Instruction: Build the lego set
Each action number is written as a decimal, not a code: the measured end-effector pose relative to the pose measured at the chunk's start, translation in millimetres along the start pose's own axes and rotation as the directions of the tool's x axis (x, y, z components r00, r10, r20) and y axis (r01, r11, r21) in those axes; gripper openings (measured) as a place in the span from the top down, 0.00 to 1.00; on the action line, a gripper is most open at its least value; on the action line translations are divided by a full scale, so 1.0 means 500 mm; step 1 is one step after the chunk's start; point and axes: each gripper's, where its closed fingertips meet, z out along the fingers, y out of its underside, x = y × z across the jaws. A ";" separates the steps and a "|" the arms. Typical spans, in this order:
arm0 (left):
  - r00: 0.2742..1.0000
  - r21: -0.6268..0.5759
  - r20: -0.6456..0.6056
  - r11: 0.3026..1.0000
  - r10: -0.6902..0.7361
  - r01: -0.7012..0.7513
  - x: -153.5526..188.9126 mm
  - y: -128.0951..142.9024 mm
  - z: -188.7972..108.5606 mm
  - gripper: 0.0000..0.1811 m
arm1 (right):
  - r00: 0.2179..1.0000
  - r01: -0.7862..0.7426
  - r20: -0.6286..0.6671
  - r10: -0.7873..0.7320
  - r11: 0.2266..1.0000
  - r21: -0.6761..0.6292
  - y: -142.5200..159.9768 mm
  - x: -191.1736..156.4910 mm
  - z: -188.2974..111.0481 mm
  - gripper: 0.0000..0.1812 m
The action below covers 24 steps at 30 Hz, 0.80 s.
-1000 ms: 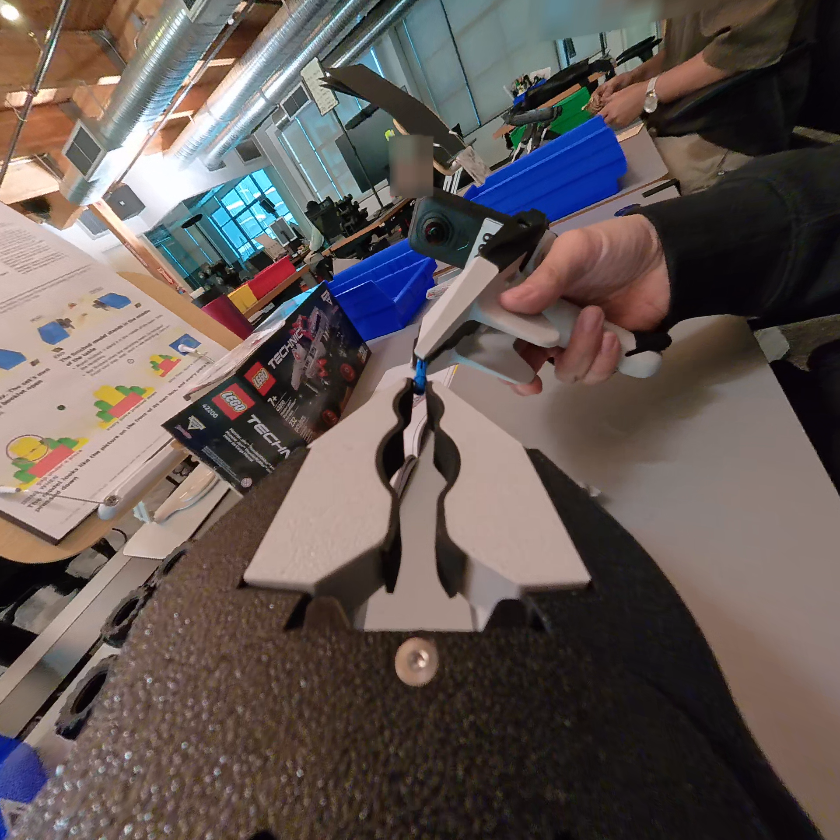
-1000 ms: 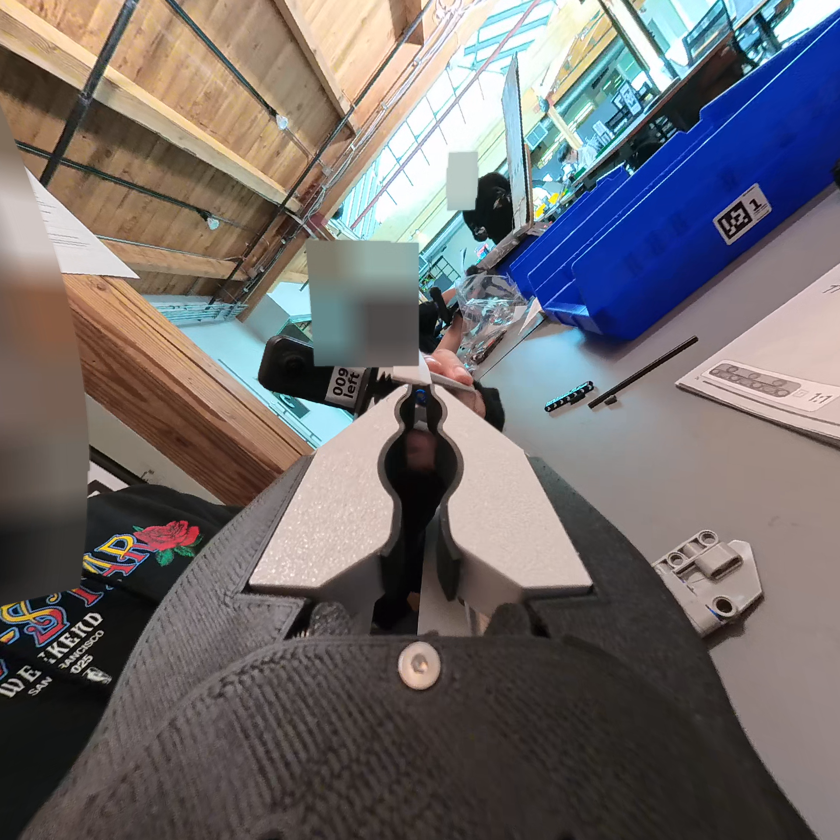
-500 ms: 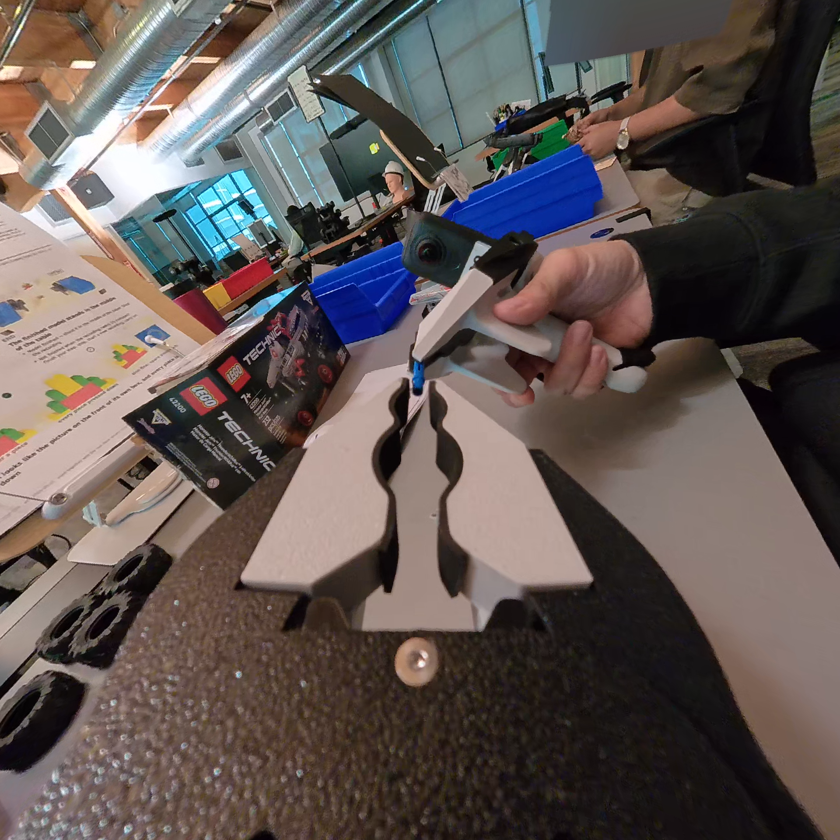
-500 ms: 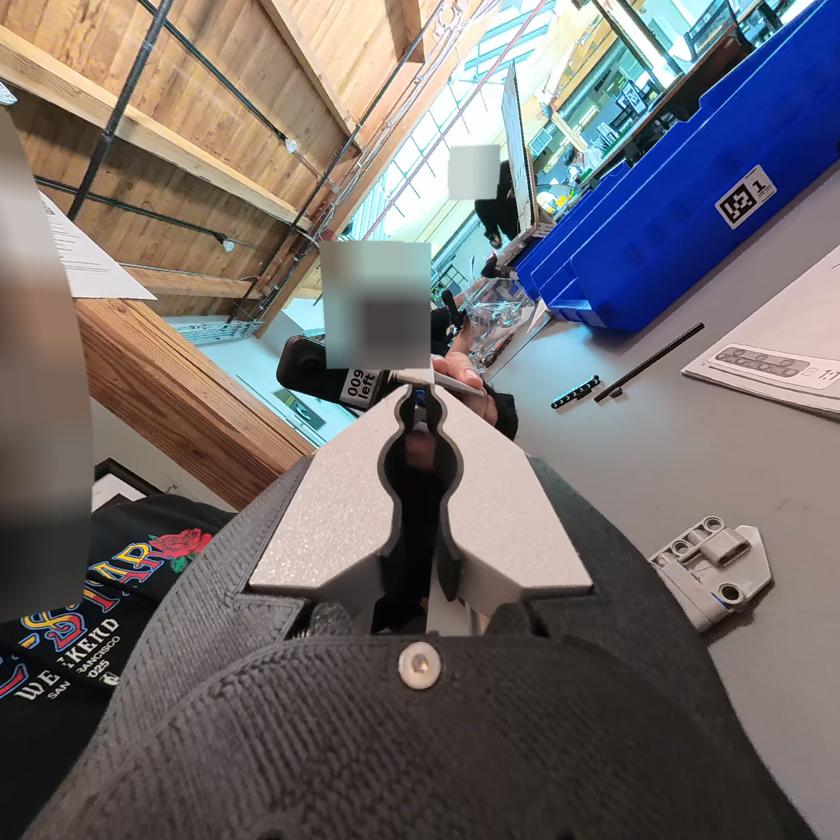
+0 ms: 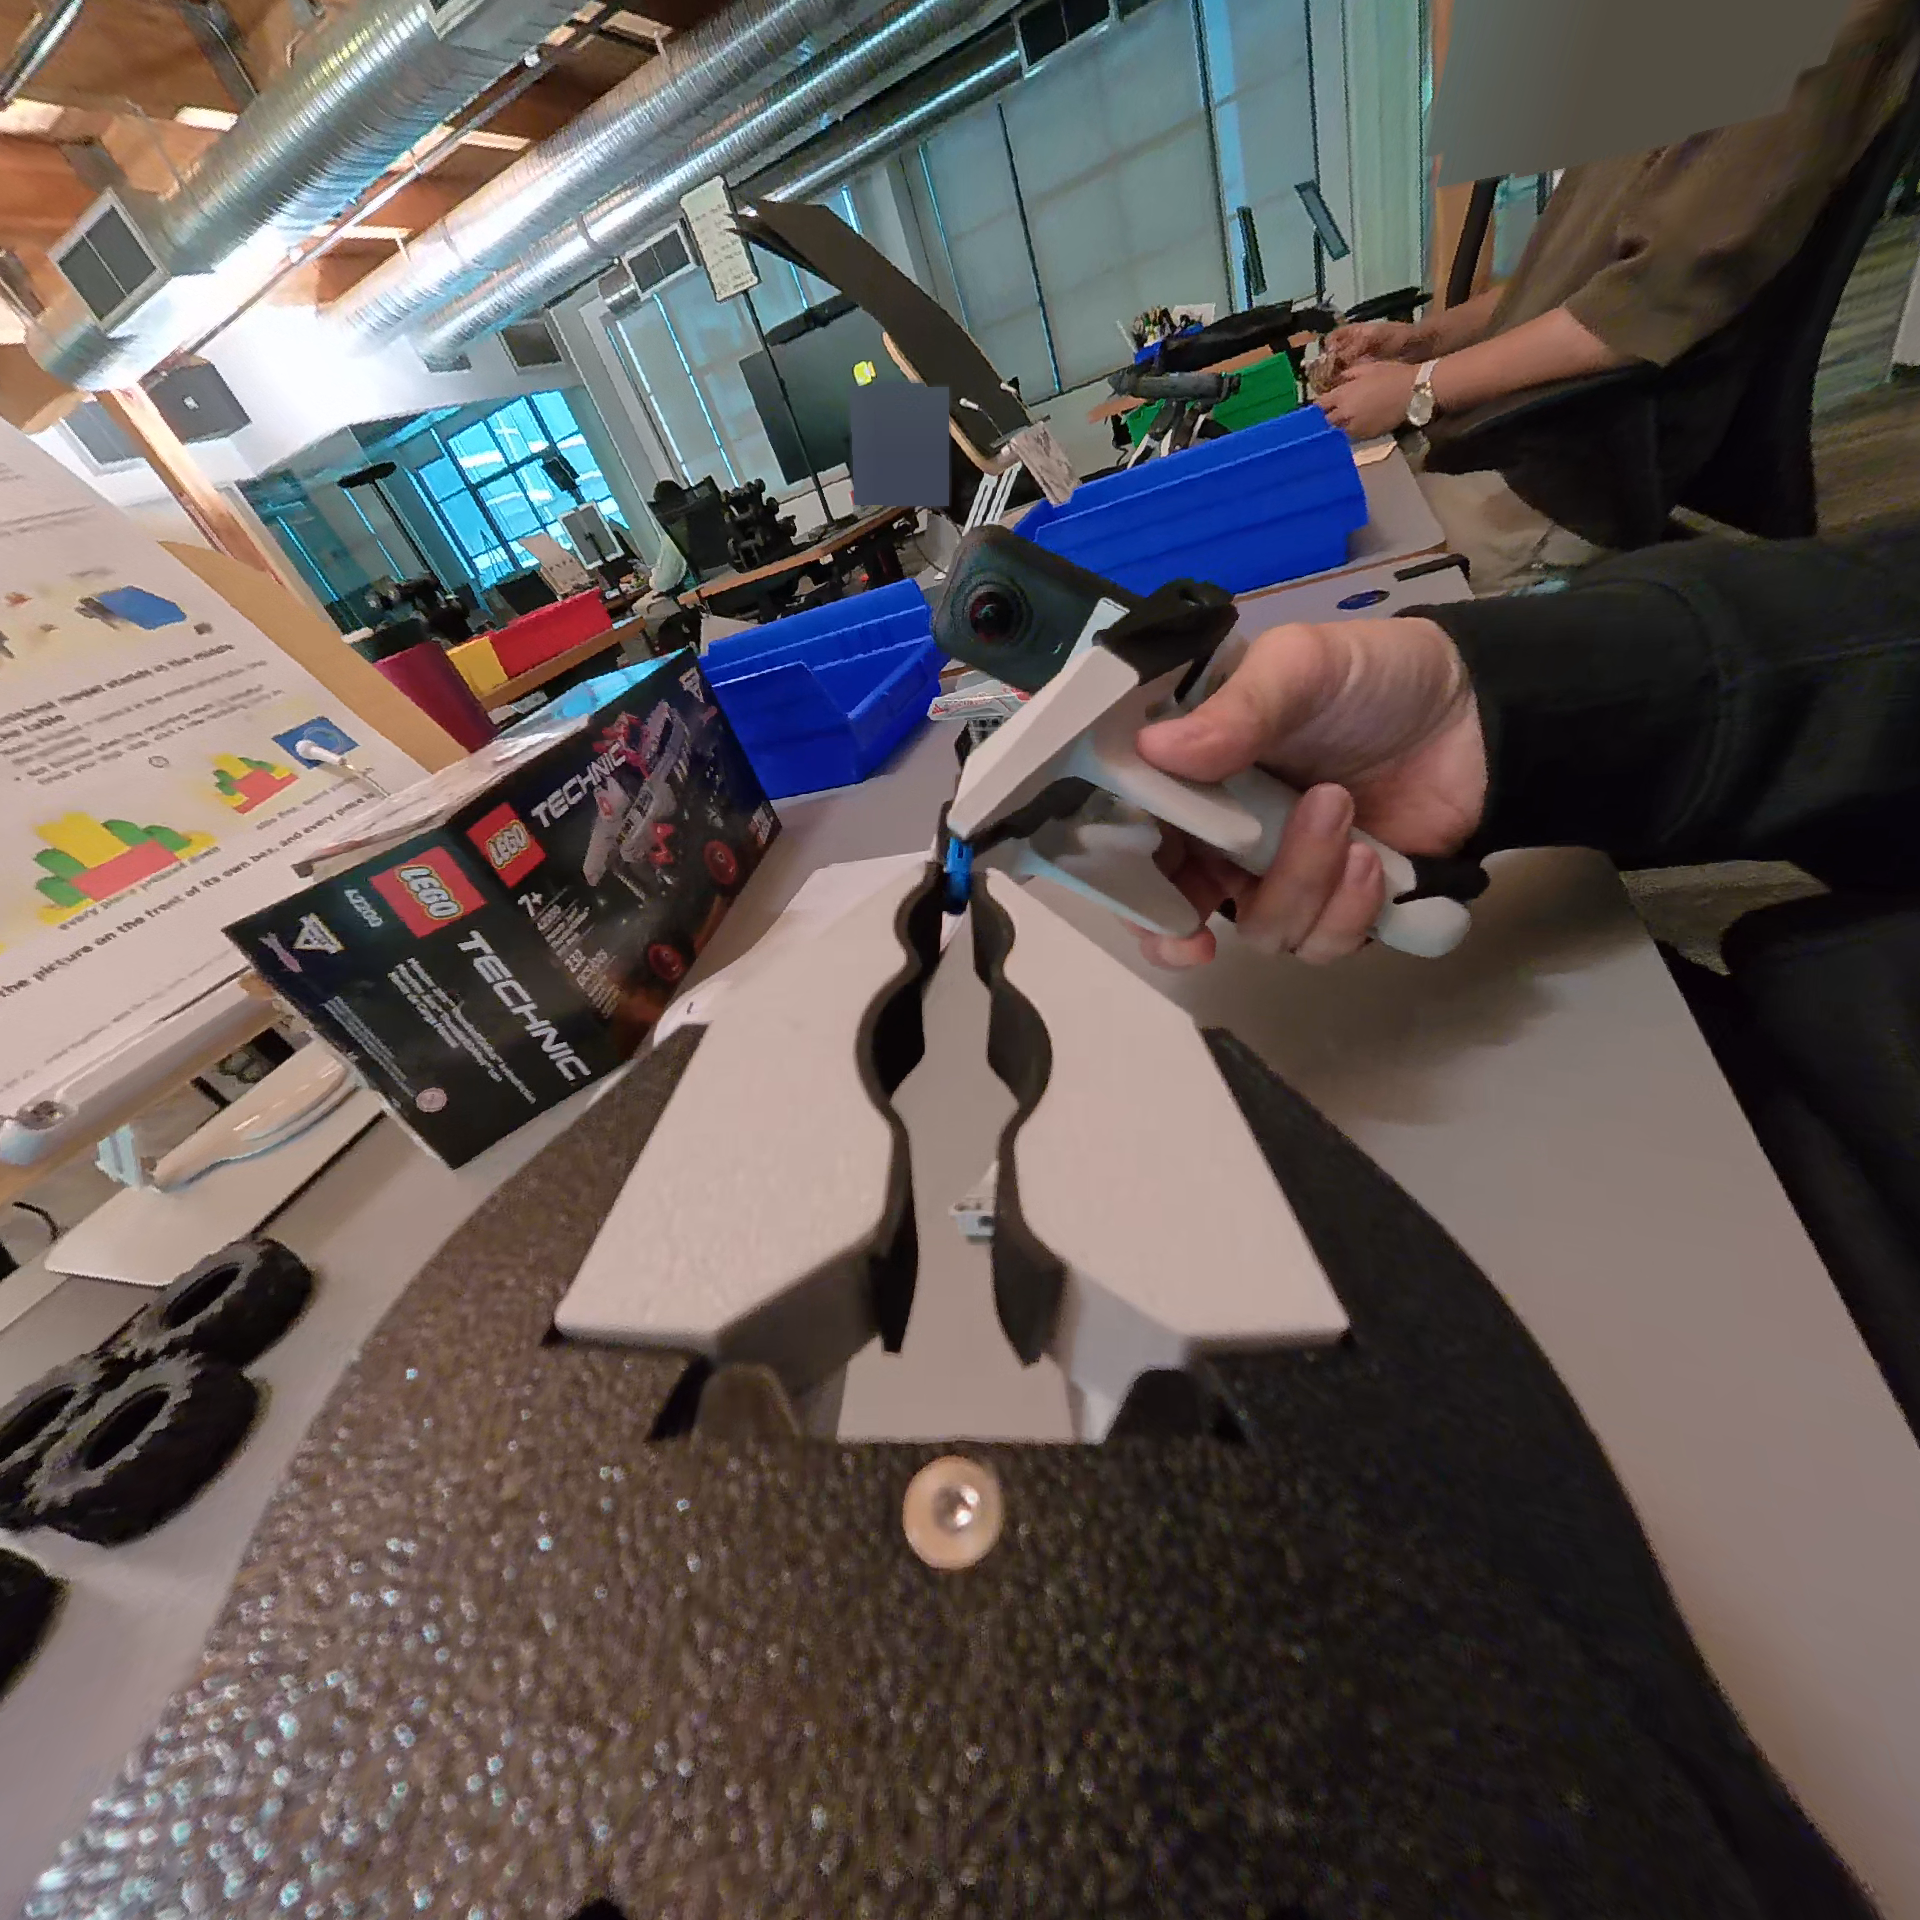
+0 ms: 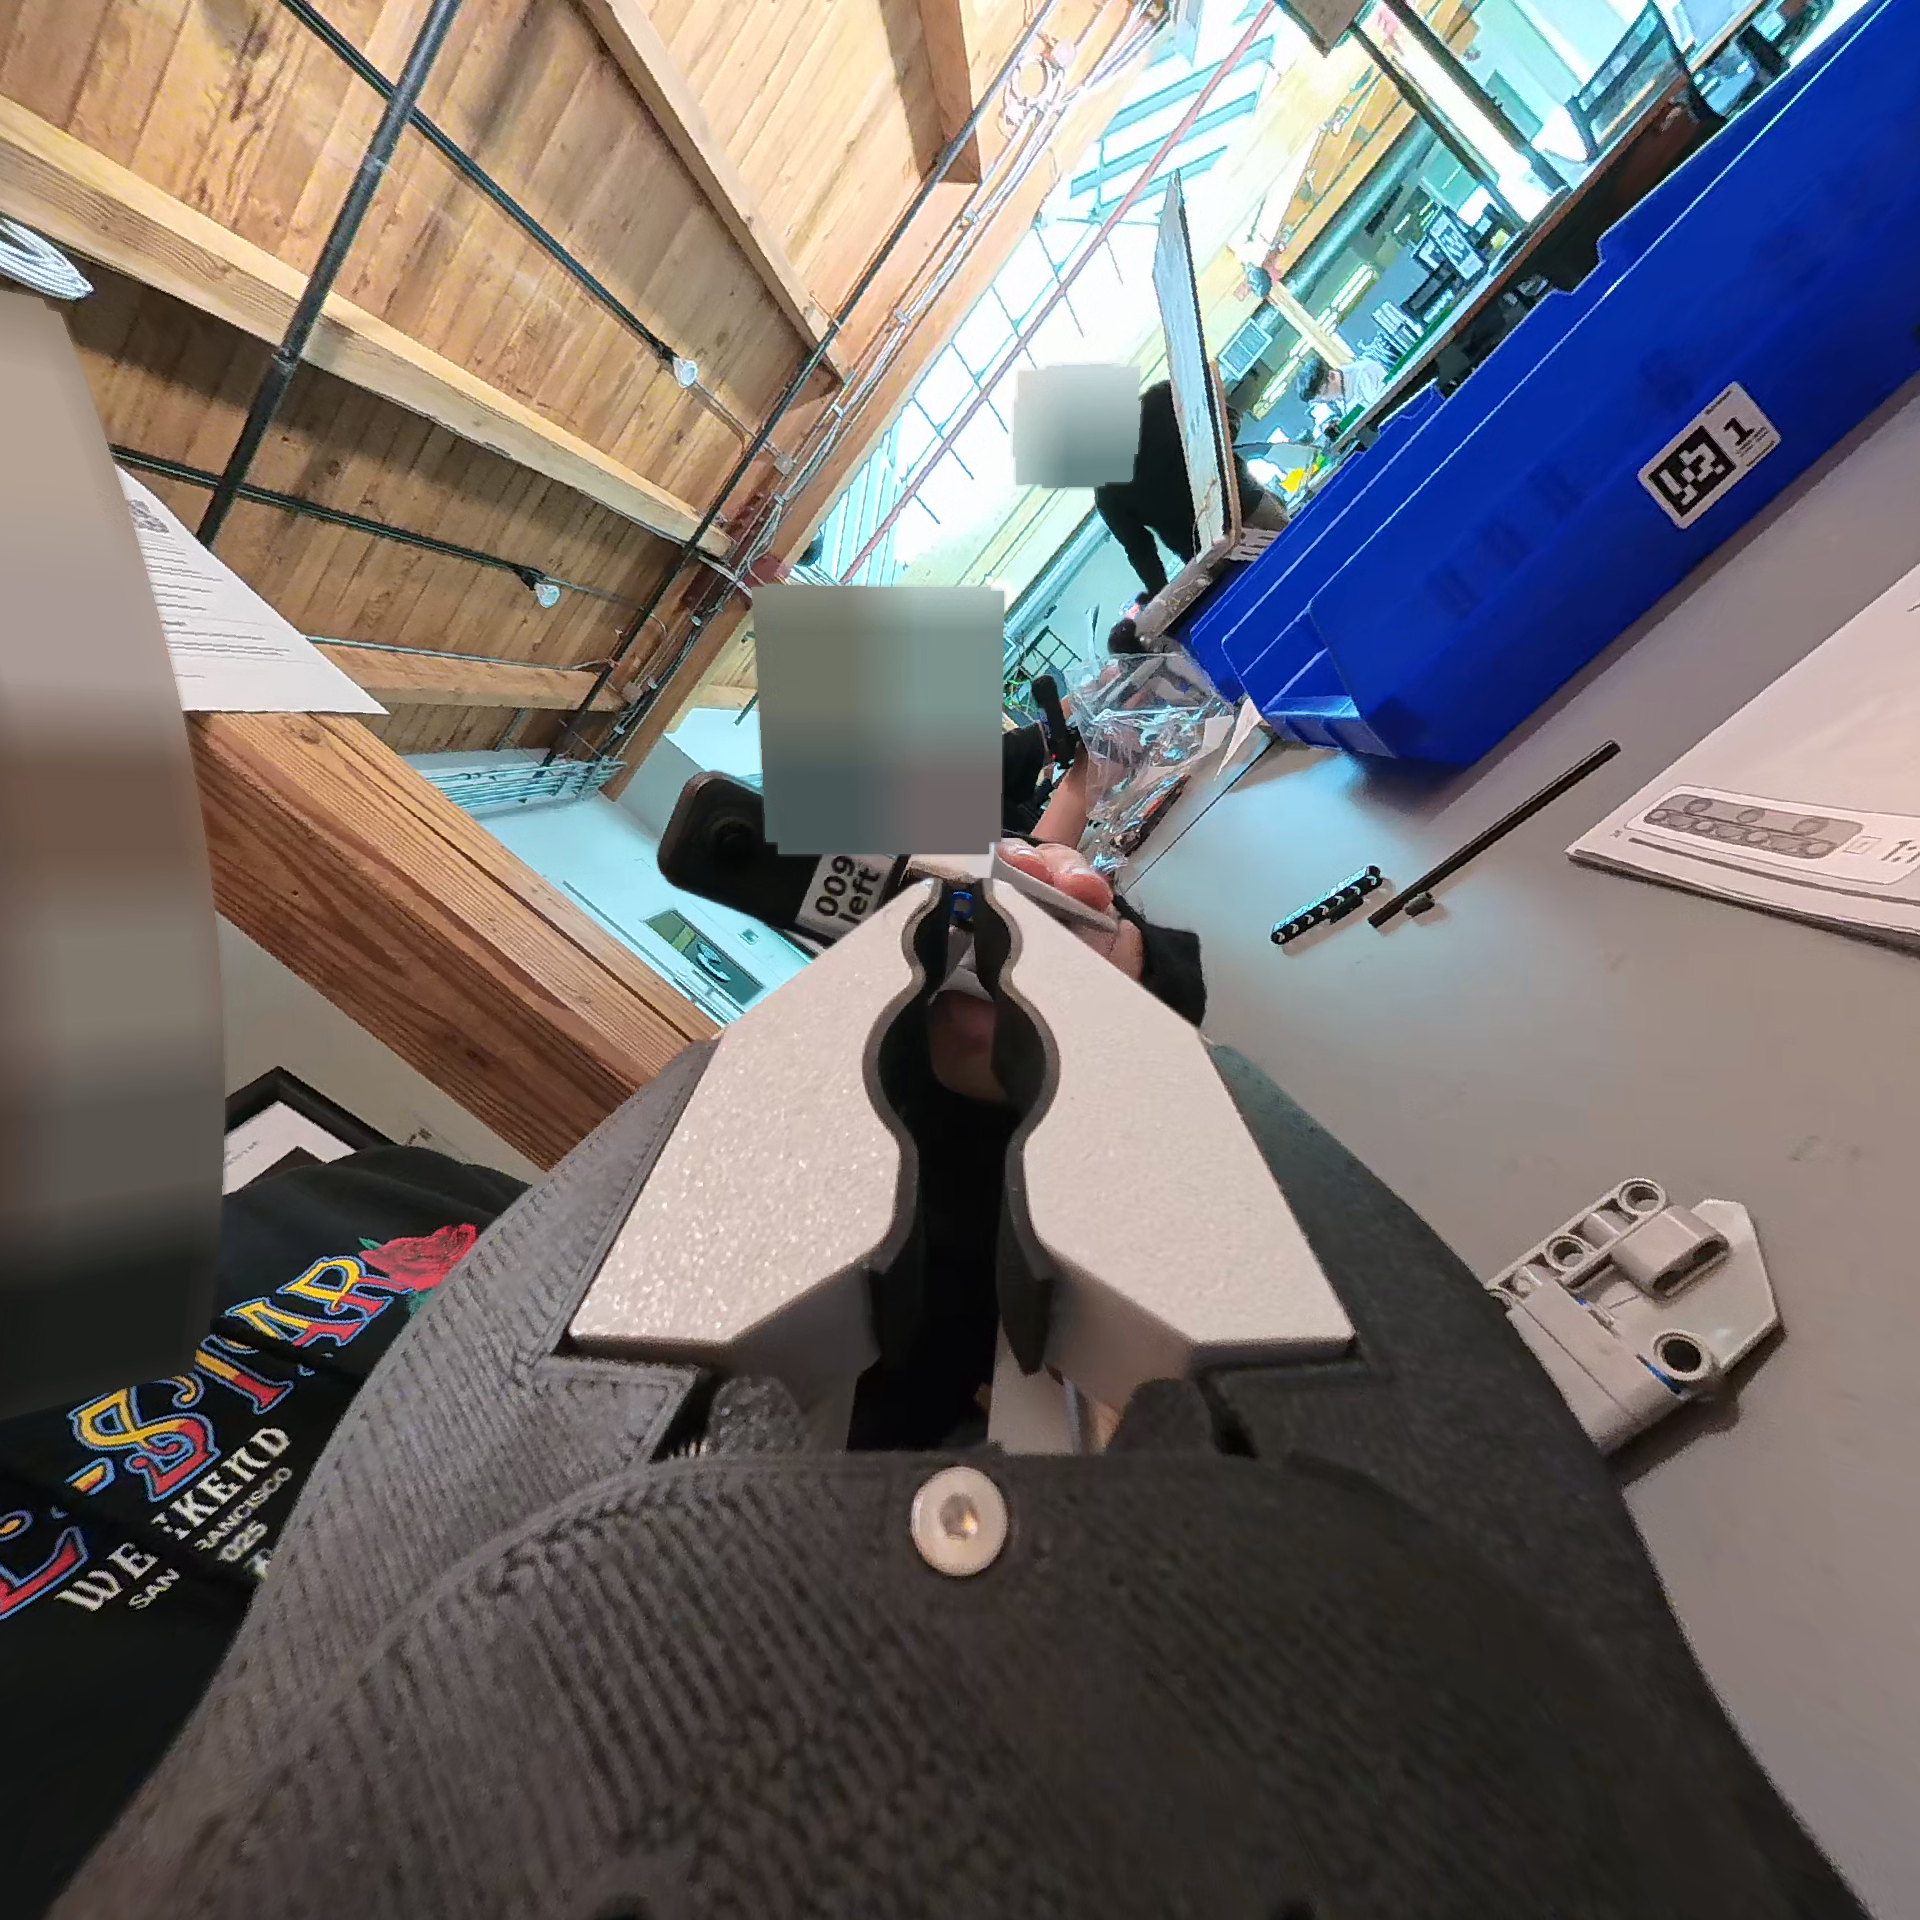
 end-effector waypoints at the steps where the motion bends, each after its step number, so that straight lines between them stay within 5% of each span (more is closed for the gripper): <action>1: 1.000 -0.004 -0.004 1.000 -0.010 0.010 0.000 0.002 -0.001 0.99 | 1.000 0.001 -0.002 -0.001 1.000 -0.001 0.001 0.001 0.000 0.99; 24: 0.981 0.052 -0.084 0.983 -0.174 0.178 0.006 0.003 -0.005 0.99 | 1.000 0.006 0.019 -0.006 1.000 -0.006 0.009 0.002 -0.001 0.99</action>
